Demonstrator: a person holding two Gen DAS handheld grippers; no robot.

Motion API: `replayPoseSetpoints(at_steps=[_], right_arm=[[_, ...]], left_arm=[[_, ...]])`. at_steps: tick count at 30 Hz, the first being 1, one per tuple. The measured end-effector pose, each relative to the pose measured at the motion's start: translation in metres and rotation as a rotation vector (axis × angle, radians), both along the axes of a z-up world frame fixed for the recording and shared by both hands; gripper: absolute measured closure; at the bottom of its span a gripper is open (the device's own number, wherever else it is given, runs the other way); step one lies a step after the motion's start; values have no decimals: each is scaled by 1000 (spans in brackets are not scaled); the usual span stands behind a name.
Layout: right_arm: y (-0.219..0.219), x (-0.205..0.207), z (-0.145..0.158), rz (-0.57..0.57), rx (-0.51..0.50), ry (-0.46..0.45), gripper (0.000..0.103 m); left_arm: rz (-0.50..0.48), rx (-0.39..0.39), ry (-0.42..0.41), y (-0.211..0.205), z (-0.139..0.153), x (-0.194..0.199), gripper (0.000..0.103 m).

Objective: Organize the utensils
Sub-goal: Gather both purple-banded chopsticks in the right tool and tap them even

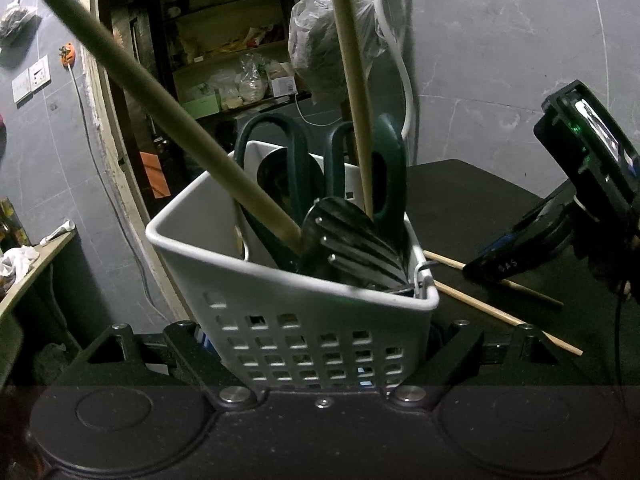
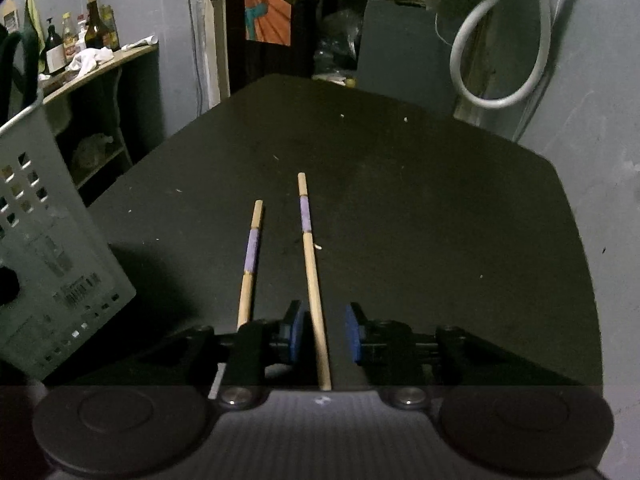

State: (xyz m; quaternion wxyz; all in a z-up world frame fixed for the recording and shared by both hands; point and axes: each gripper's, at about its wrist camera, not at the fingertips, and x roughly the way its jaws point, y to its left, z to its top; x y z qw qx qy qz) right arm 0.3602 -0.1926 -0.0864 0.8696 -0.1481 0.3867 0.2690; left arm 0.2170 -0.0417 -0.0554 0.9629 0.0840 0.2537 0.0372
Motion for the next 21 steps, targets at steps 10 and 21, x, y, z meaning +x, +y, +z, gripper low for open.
replayPoseSetpoints(at_steps=[10,21], right_arm=[[-7,-21,0,51,-5,35,97],[-25,-33,4,-1,84,99,95]], left_arm=[[-4,2,-2,1,-1,2,15],[-16,11,-7,0,-1,-1,15]])
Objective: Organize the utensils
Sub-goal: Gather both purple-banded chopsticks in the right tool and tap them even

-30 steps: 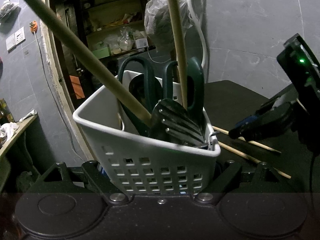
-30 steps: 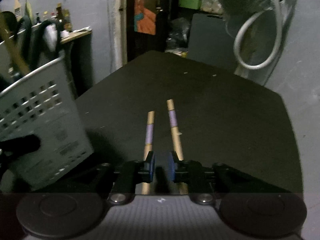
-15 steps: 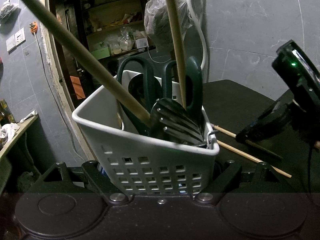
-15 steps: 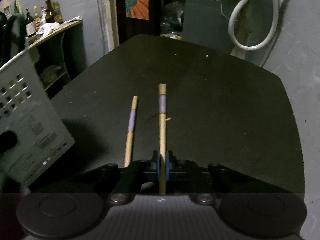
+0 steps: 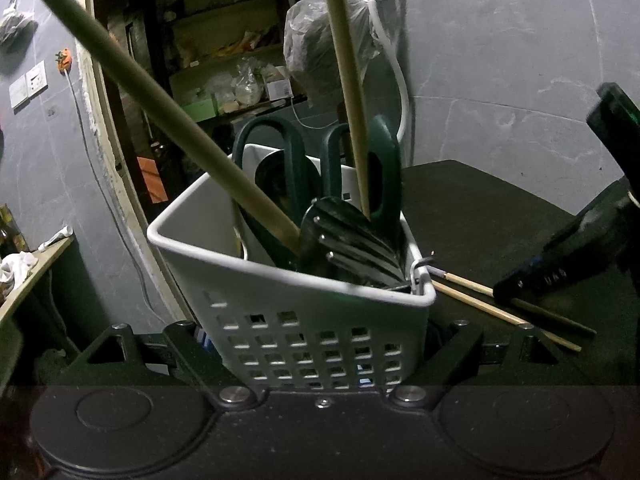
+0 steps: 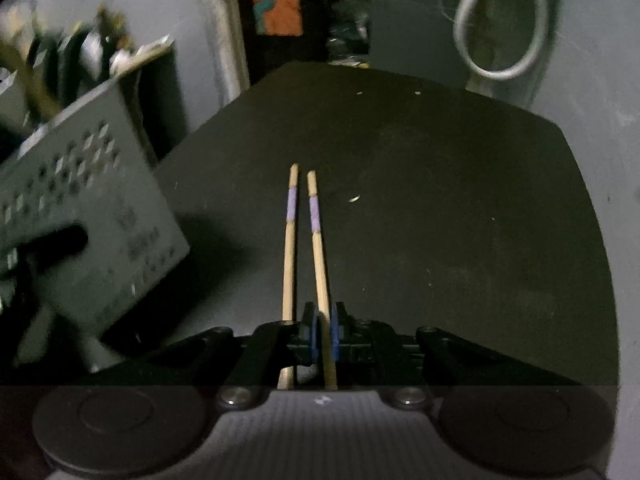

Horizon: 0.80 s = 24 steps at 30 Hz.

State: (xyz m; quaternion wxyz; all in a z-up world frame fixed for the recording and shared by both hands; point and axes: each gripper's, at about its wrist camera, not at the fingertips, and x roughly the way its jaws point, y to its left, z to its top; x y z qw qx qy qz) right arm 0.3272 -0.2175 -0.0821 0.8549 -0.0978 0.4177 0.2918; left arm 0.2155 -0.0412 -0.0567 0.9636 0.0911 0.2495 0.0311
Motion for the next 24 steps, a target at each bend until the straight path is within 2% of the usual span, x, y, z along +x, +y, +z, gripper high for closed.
replayPoseSetpoints(at_steps=[2,4,6,8,10,17,19,21,24], right_arm=[[-1,5,2,-26,32,19,94],[-1,7,2,-51,58,34,90],[-2,11,2,-87,102,58,59],[-2,14,1,-114,146,74,52],[4,16,0,-127,139,75,49],[35,16,-5,-108,14,3,52],[41,16,-6,-113,-10,-17,62],[45,15,-6,-117,-26,-30,80],[45,10,-7,-106,-32,-28,87]], left_arm=[[-1,0,0,0,0,-1,15],[-3,0,-1,1,1,-1,15],[-4,-1,-2,0,1,-1,15],[-5,0,-2,0,1,-1,15],[-6,-2,-2,0,1,0,15],[-10,1,0,0,0,-1,15],[-12,1,-2,0,0,-1,15],[-14,1,-3,1,0,0,15],[-22,-1,0,0,0,0,16]])
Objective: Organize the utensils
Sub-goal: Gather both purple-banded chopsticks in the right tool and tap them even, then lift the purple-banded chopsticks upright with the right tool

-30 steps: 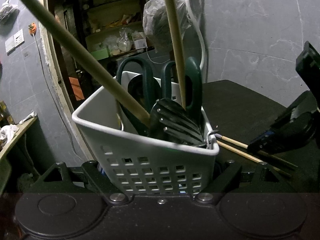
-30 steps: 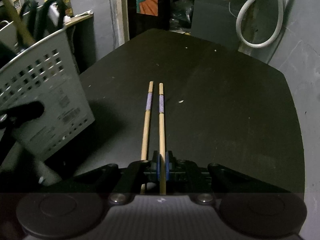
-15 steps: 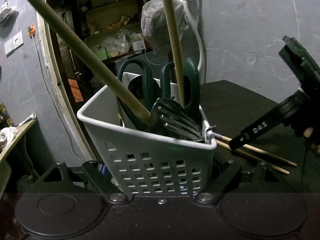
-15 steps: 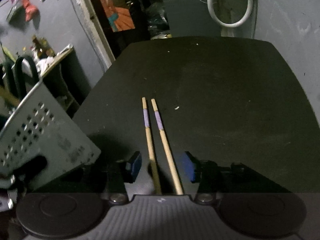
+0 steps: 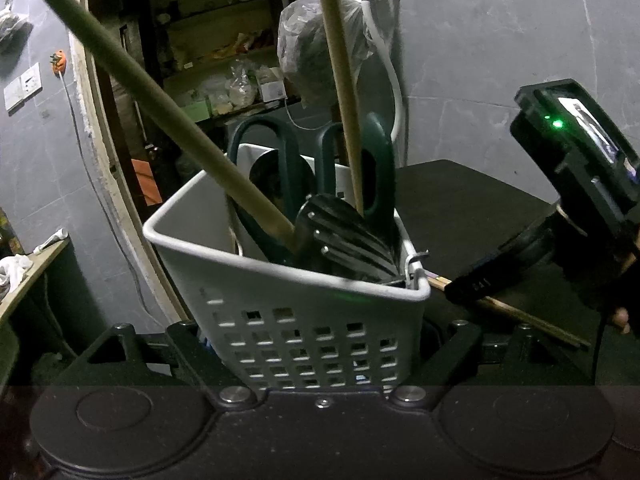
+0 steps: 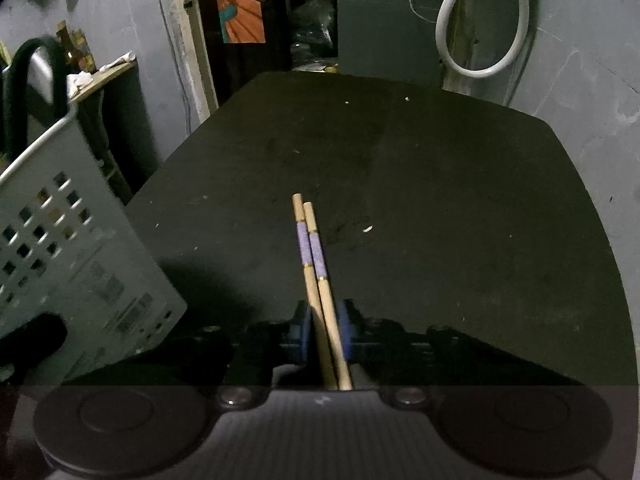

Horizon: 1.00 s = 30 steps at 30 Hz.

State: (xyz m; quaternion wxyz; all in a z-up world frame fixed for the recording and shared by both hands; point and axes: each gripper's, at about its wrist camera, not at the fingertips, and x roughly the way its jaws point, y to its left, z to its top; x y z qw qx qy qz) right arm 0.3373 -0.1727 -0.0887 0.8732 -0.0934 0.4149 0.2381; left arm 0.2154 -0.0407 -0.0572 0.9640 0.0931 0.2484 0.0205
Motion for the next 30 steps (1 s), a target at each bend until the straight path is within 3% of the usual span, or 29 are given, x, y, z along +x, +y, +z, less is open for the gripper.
replayPoseSetpoints(at_steps=[13,15,17,21,25,27,30], right_arm=[[-26,-39,3,49,-33,42,87],[-25,-35,4,38,-31,56,71],[-21,-28,5,23,-30,72,63],[-9,-12,7,14,-64,93,62],[2,-1,10,-7,-91,123,66],[7,3,11,-1,-95,134,88],[11,6,12,15,-117,147,90]], left_arm=[[-7,-4,-2,3,0,1,16],[-6,-2,-4,4,0,1,16],[-8,-3,-4,5,1,1,16],[-8,-5,-1,5,1,1,16],[-2,-11,0,5,0,2,16],[1,-15,1,6,0,2,16],[4,-20,1,6,0,1,16]])
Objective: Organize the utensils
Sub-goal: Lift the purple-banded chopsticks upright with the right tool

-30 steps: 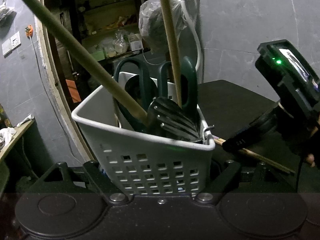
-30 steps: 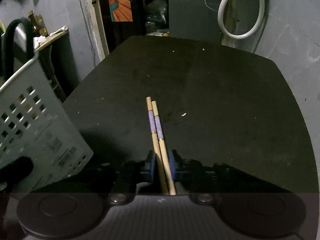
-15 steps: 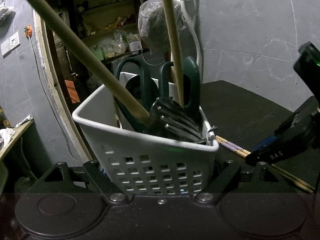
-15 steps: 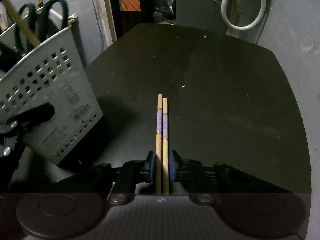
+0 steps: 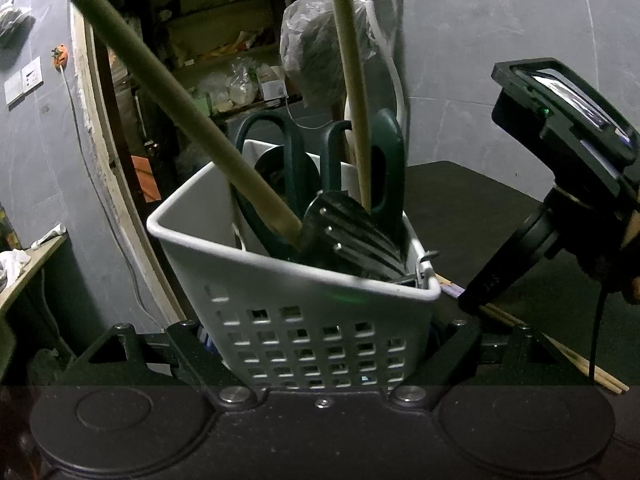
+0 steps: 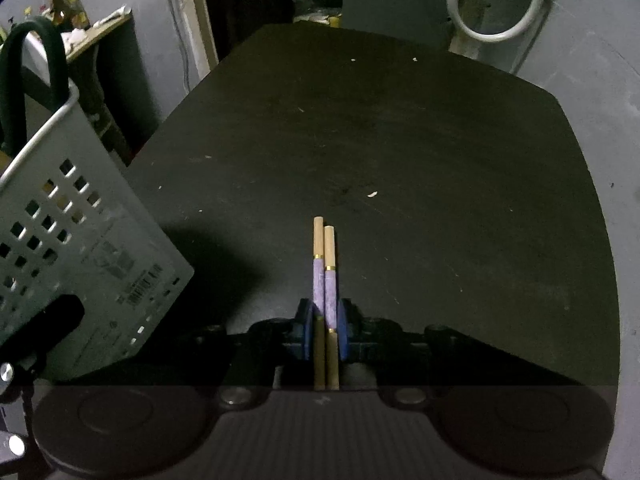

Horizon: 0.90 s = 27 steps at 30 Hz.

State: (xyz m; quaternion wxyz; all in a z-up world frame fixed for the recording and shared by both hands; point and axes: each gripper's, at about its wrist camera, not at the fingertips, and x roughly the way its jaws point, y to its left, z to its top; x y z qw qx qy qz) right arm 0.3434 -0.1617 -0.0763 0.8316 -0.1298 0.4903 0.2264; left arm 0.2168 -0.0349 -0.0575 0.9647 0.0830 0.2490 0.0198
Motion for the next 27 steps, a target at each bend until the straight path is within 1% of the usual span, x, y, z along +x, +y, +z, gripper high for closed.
replayPoseSetpoints(at_steps=[2,4,7,11,13,15,18,27], right_arm=[[-1,4,1,23,-8,20,90],[-4,9,3,31,10,46,91],[-13,11,2,31,29,47,90],[-27,8,1,3,121,46,90],[-36,3,4,-14,187,30,90],[-45,-2,7,-30,254,0,90],[-56,-14,17,-46,324,-70,90],[-86,-38,45,-95,504,-263,89]], left_arm=[[0,-6,1,1,0,0,16],[3,-12,2,2,0,1,16],[5,-19,3,5,-1,0,16],[1,-17,1,6,-2,1,16],[-1,-15,2,6,-2,2,16],[-4,-11,1,5,-3,2,16],[-9,-5,0,4,-3,3,16],[-23,4,-4,2,-2,2,16]])
